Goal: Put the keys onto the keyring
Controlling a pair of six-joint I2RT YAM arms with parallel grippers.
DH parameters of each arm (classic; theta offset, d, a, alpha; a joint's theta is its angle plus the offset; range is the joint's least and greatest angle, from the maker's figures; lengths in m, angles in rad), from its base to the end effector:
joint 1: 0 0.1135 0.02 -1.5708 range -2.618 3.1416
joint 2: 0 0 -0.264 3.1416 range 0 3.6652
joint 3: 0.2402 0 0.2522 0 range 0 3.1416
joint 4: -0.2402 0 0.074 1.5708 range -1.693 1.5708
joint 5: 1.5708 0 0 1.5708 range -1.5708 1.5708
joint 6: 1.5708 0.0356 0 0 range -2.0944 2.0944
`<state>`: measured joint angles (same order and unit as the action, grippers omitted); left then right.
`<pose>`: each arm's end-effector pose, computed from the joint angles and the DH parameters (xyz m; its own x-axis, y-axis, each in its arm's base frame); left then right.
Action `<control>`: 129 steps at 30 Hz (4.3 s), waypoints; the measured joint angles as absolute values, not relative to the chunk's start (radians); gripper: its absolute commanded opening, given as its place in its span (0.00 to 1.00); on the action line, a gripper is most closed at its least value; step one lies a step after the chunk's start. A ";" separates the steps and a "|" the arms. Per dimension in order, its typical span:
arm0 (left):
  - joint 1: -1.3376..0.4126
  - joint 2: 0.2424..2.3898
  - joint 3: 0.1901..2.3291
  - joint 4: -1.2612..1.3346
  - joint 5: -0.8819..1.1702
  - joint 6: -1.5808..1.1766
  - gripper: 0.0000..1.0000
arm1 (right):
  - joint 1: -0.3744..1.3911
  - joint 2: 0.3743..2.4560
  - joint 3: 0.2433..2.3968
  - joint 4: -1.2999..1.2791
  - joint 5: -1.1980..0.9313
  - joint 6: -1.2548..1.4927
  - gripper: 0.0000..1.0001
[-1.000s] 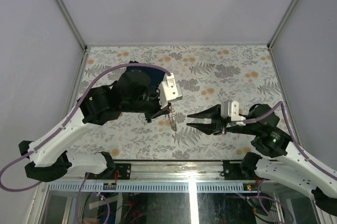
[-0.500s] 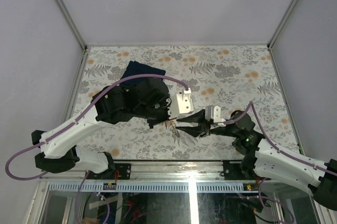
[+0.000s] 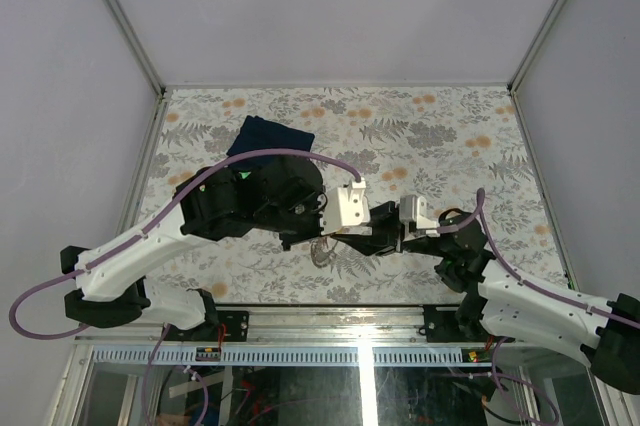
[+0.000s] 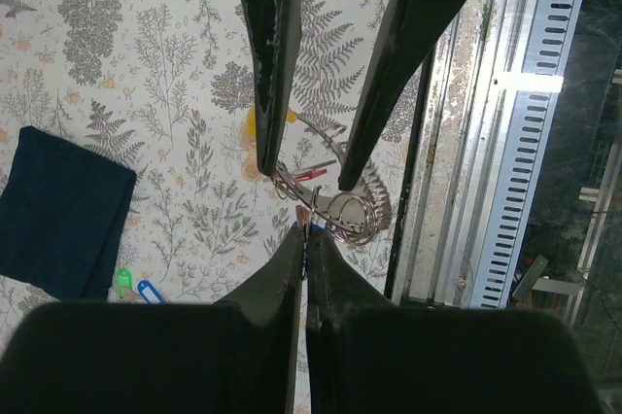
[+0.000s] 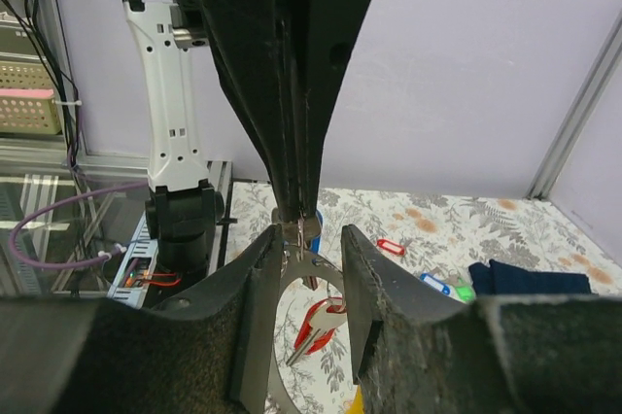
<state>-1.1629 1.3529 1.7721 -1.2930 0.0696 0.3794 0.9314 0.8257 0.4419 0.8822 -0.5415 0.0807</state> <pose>0.0900 -0.2145 0.4418 0.0632 0.7852 -0.6160 0.9797 0.0688 0.1882 0.0941 0.1573 0.3214 0.2071 0.3943 -0.8954 -0.9777 0.1167 -0.1748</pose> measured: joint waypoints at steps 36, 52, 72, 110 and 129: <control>-1.190 1.375 1.800 -1.296 0.059 0.381 0.04 | 0.931 0.906 0.489 0.846 -0.614 0.079 0.00; -1.195 1.187 1.651 -1.132 0.066 0.370 0.31 | 0.931 0.822 0.548 0.733 -0.611 0.072 0.00; -1.196 0.925 1.337 -0.638 0.139 0.308 0.35 | 0.931 0.794 0.618 0.660 -0.595 0.084 0.00; -1.196 0.985 1.365 -0.653 0.132 0.322 0.02 | 0.931 0.762 0.622 0.630 -0.583 0.078 0.00; -1.197 0.981 1.365 -0.651 0.131 0.328 0.00 | 0.931 0.749 0.622 0.659 -0.564 0.111 0.00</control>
<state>-1.1973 0.9813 1.3651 -0.6506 0.1314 0.3283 0.9314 0.7486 0.6216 0.6586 -0.5644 0.1108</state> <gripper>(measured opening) 0.010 0.011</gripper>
